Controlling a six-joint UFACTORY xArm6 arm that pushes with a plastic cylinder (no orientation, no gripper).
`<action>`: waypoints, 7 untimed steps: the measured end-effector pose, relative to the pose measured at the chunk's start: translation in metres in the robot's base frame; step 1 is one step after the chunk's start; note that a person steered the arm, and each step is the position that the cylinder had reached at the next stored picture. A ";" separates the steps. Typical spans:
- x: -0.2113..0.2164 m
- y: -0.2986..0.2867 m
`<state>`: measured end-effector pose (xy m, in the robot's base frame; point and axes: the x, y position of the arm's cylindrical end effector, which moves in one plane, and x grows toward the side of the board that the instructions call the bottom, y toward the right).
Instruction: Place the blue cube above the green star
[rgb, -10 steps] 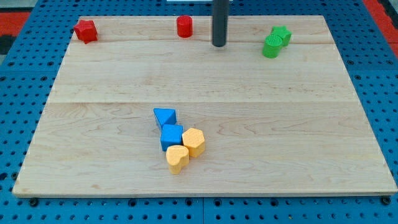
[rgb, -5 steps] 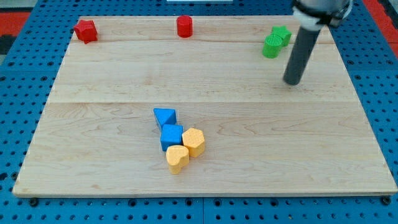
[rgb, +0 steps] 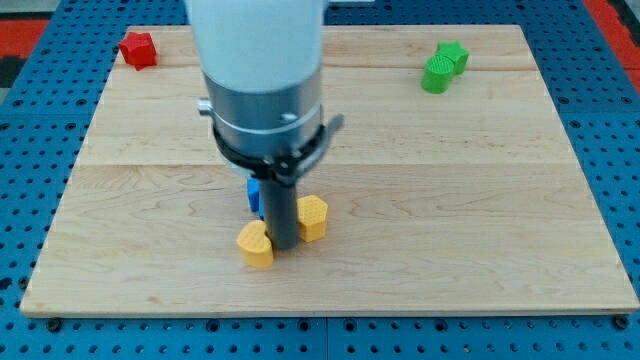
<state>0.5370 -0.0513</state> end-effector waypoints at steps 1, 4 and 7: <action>0.001 -0.012; -0.065 0.033; -0.183 0.093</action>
<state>0.3536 0.0420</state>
